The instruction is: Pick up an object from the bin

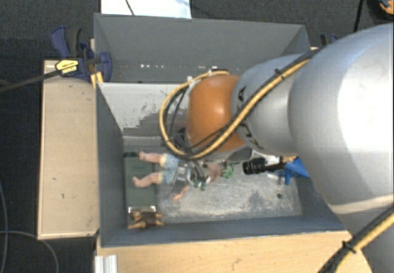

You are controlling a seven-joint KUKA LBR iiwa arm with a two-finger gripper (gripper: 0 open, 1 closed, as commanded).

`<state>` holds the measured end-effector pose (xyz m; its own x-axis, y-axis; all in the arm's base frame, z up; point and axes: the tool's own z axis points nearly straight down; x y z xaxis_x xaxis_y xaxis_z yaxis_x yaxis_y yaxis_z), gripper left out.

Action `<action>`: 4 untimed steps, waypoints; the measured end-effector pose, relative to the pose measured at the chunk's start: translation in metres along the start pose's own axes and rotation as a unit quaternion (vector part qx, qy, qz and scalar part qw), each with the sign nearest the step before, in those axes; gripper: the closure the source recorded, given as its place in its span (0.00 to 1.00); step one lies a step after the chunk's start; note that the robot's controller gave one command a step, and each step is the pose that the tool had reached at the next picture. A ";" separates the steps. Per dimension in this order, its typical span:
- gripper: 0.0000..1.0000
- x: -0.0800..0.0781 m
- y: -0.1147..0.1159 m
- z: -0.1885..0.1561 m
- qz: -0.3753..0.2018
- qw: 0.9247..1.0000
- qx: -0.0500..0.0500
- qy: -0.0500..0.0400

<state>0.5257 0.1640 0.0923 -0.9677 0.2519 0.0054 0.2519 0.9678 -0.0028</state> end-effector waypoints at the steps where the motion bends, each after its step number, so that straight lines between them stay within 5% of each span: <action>1: 1.00 -0.001 0.001 -0.015 0.000 1.000 -0.002 -0.003; 4: 1.00 -0.001 0.001 -0.040 0.000 1.000 -0.002 -0.003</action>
Offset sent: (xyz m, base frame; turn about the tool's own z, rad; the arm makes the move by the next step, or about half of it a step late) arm 0.0000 -0.0001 0.0083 0.0000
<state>0.5275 0.1648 0.1323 -0.9679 0.2514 -0.0007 0.2514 0.9679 0.0009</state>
